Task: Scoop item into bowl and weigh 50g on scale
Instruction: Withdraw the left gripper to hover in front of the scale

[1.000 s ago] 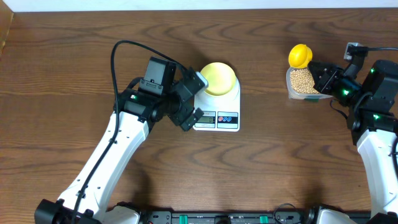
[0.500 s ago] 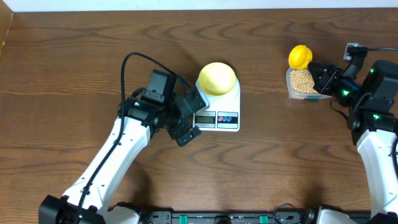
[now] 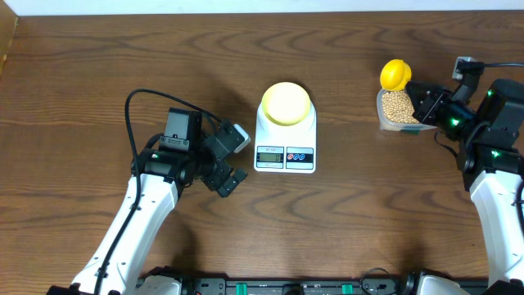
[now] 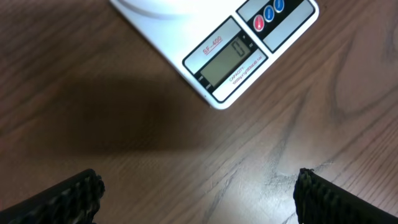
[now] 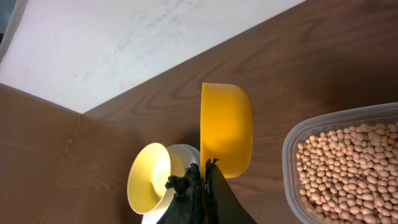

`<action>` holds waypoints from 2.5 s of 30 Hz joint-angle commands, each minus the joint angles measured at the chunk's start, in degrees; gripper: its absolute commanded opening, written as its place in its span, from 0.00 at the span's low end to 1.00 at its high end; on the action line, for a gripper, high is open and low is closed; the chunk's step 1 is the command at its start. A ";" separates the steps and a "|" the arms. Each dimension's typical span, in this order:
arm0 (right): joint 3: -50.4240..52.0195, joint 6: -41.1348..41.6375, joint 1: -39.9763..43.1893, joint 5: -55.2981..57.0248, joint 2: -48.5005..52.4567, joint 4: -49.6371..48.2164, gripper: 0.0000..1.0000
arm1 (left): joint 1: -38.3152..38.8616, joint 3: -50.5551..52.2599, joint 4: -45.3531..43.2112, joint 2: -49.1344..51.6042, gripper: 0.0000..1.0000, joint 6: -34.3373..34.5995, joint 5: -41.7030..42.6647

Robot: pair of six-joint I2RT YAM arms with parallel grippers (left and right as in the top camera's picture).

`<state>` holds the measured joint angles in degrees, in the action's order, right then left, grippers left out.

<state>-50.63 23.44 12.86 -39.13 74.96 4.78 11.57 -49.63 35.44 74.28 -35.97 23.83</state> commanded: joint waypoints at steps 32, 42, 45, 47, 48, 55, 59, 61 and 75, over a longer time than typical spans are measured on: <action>-1.60 -1.40 0.15 1.09 -0.07 3.45 0.01 | -1.97 17.00 -16.06 -18.97 0.99 5.03 8.24; -1.60 -1.44 0.17 1.60 -0.07 4.24 0.01 | -1.97 17.00 -17.94 -18.99 1.00 6.51 10.23; -1.60 -1.46 0.17 1.75 -0.07 4.24 0.01 | -1.97 17.00 -17.73 -18.97 0.99 6.49 10.19; -1.60 -1.44 0.17 1.75 -0.07 4.24 0.01 | -1.97 17.00 -17.75 -18.93 0.99 6.49 10.19; -1.60 -1.44 0.17 1.75 -0.07 4.24 0.01 | -1.97 17.00 -17.77 -18.93 1.00 6.49 10.16; -1.60 -1.90 0.17 1.75 -0.07 4.24 0.01 | -1.97 17.00 -17.75 -18.93 1.00 6.49 10.01; -1.60 -1.90 0.17 1.75 -0.07 4.28 0.01 | -1.97 17.00 -18.08 -18.93 0.99 6.23 8.70; -1.60 -1.90 0.17 1.75 -0.07 4.31 0.01 | -1.97 17.00 -18.45 -18.93 1.00 6.05 8.50; -1.60 -2.82 0.17 1.75 -0.07 4.55 0.01 | -1.97 17.00 -20.37 -18.93 1.00 6.05 8.50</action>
<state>-50.74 22.02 12.86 -37.47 74.96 9.15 9.85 -32.08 15.64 55.81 -30.00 32.64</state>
